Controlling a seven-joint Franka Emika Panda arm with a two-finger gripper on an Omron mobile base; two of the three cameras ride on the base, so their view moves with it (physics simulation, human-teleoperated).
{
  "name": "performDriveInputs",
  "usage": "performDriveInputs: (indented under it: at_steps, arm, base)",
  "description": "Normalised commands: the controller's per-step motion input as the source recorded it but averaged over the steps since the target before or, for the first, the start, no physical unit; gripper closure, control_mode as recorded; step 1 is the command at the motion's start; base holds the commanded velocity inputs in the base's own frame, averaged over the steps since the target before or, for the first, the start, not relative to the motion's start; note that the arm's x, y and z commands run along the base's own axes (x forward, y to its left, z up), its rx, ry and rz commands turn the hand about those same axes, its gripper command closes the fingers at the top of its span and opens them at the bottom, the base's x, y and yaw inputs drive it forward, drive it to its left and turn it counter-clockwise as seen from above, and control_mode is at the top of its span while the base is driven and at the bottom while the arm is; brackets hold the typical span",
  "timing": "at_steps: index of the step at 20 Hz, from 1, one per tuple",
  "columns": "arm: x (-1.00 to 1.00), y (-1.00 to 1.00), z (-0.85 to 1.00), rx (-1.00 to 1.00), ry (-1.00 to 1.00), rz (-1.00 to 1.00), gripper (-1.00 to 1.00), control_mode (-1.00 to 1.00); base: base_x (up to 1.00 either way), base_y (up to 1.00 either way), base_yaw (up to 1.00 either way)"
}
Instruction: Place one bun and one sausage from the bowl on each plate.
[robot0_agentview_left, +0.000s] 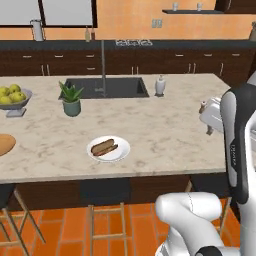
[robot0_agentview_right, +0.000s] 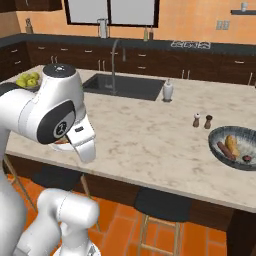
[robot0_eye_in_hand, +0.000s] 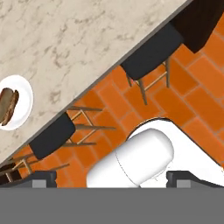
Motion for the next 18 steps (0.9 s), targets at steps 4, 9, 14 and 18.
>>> performDriveInputs:
  at_steps: [4,9,14,18]
  arm:
    - [0.0,0.0,0.0,0.0,0.0,0.0,-1.0,1.0]
    - [0.0,0.0,0.0,0.0,0.0,0.0,-1.0,1.0]
    - [0.0,0.0,0.0,0.0,0.0,0.0,-1.0,1.0]
    - [0.0,0.0,0.0,0.0,0.0,0.0,-1.0,1.0]
  base:
    - [0.19,-1.0,0.17]
    - [0.33,-1.0,0.2]
    - [0.31,-1.0,0.22]
    - [0.06,-0.94,0.06]
